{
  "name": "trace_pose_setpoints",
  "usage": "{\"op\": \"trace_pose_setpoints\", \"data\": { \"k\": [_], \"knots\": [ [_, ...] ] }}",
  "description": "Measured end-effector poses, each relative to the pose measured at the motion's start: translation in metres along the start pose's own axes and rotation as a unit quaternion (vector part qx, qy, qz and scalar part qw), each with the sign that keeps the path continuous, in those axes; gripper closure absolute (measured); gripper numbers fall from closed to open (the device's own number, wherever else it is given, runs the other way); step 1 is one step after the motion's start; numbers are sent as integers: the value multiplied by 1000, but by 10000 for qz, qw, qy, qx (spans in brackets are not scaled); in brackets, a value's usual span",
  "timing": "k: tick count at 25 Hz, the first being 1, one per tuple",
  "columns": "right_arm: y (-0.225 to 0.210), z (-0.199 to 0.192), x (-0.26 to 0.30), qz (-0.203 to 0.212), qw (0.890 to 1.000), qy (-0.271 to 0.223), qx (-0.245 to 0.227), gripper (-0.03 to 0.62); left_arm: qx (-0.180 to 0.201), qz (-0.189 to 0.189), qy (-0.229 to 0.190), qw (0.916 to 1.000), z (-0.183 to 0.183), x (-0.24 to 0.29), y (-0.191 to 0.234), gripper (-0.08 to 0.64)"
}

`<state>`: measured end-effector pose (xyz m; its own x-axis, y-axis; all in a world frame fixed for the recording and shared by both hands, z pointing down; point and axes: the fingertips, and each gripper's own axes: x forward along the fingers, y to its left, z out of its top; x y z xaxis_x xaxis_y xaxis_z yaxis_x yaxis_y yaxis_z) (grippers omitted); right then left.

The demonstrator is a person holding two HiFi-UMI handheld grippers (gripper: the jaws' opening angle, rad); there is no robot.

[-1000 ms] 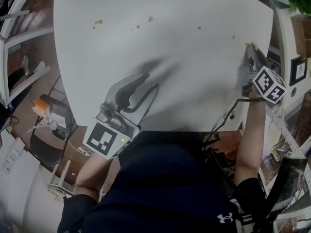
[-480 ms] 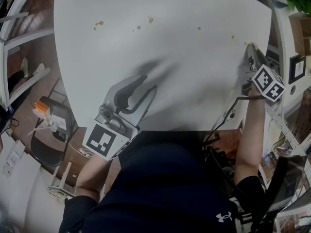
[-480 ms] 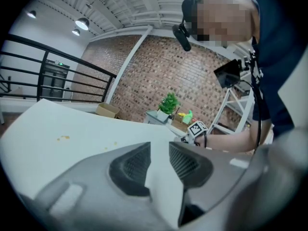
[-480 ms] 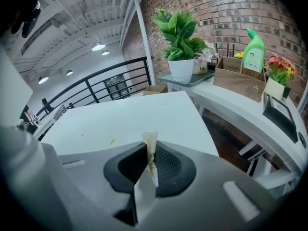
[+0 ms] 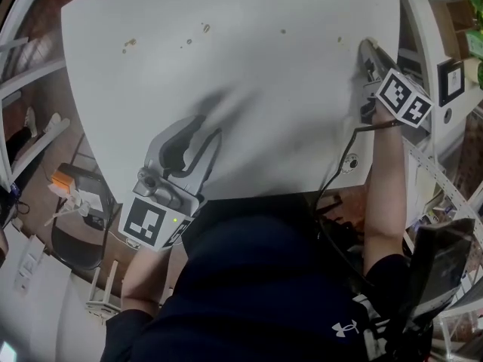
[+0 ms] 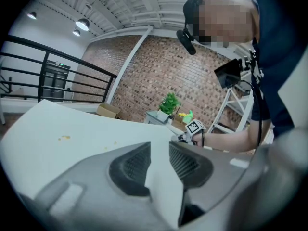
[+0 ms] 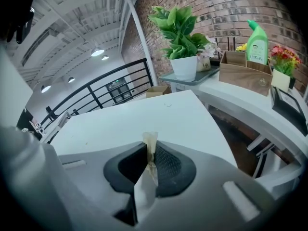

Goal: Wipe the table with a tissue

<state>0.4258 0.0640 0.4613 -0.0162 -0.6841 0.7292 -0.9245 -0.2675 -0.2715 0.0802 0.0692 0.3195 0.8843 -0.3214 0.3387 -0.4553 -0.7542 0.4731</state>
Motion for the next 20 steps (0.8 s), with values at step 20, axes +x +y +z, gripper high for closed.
{"op": "trace_pose_setpoints", "data": {
  "k": [20],
  "knots": [
    [8, -18, -11, 71, 9985, 340, -412, 558, -48, -169, 28, 9998, -5, 0, -15, 442]
  ]
}}
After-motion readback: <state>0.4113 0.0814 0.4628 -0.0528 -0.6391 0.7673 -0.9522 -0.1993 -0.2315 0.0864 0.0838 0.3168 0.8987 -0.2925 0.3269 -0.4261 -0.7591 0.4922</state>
